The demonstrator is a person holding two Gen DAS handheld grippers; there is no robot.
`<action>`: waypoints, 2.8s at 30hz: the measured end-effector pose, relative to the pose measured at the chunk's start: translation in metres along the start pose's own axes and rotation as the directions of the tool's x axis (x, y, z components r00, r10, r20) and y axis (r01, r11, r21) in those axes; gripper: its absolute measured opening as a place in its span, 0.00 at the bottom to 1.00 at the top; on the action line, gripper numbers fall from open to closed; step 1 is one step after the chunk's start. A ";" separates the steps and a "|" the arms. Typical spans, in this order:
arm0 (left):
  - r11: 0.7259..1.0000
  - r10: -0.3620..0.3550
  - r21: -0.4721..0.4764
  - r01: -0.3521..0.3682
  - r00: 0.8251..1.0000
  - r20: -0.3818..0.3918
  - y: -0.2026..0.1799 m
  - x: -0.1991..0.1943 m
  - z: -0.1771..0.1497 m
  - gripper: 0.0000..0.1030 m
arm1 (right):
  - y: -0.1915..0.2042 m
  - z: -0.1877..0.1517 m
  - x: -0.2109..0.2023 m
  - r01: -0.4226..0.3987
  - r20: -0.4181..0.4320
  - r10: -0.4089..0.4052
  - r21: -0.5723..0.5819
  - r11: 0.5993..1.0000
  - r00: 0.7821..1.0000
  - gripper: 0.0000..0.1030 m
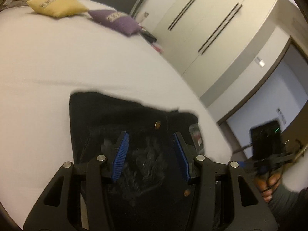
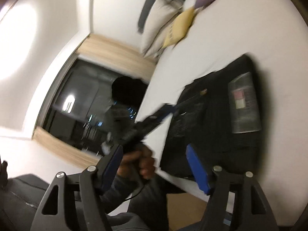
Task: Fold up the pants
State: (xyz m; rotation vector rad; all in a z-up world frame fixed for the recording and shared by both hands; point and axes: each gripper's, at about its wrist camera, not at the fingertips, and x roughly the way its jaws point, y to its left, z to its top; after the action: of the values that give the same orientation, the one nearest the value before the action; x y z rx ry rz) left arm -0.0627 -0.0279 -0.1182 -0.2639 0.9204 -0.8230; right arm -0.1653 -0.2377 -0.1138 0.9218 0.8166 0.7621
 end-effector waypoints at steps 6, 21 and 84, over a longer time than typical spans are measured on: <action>0.999 0.005 0.032 -0.006 0.999 0.037 0.008 0.008 -0.025 0.44 | -0.062 -0.015 0.017 0.160 -0.087 -0.148 0.164 0.973 0.985 0.28; 0.980 0.129 -0.128 -0.151 0.978 -0.166 0.063 -0.065 0.000 0.77 | -0.064 0.050 -0.043 0.347 0.042 -0.360 0.182 0.920 0.932 0.91; 0.942 0.331 0.002 -0.335 0.929 -0.164 0.082 0.023 0.108 0.57 | -0.080 0.166 0.060 0.656 0.018 -0.660 -0.137 0.743 0.751 0.65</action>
State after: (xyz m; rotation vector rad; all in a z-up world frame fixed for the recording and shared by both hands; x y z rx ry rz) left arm 0.0722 -0.0035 -0.1107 -0.0582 1.0941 -0.5221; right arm 0.0214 -0.2808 -0.1402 0.4350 1.0246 0.1965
